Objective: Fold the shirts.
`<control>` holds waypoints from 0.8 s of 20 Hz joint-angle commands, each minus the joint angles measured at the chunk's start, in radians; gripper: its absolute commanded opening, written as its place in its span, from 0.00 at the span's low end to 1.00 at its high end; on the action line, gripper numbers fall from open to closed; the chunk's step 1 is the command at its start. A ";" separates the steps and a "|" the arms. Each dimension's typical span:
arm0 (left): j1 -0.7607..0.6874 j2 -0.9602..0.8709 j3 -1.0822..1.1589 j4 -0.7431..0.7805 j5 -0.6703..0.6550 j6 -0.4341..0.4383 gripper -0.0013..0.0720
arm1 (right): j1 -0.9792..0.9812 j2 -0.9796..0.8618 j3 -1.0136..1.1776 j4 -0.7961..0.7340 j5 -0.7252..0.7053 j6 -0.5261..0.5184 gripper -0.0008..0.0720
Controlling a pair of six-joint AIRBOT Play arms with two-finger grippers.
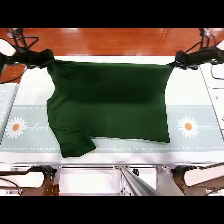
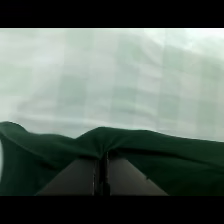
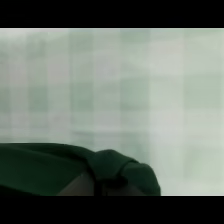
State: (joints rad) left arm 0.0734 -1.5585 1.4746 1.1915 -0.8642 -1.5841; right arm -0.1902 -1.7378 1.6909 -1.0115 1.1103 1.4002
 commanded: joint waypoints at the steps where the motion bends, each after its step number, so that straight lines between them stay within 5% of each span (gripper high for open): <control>1: -0.002 -0.101 0.010 -0.108 0.031 -0.006 0.07 | 0.000 -0.150 0.107 0.095 0.019 0.025 0.05; 8: 0.076 -0.080 0.005 -0.074 -0.404 0.145 0.07 | -0.011 -0.118 0.093 -0.042 0.416 -0.018 0.05; 15: 0.077 -0.146 -0.084 -0.043 -0.515 0.185 0.07 | 0.028 -0.121 -0.106 -0.085 0.396 -0.012 0.05; 16: 0.078 -0.147 -0.084 -0.043 -0.519 0.184 0.10 | 0.030 -0.122 -0.108 -0.091 0.387 0.003 0.22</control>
State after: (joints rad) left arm 0.1455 -1.6897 1.4048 1.1378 -1.3308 -1.4094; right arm -0.1711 -1.8580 1.6299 -1.0714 1.4986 1.3853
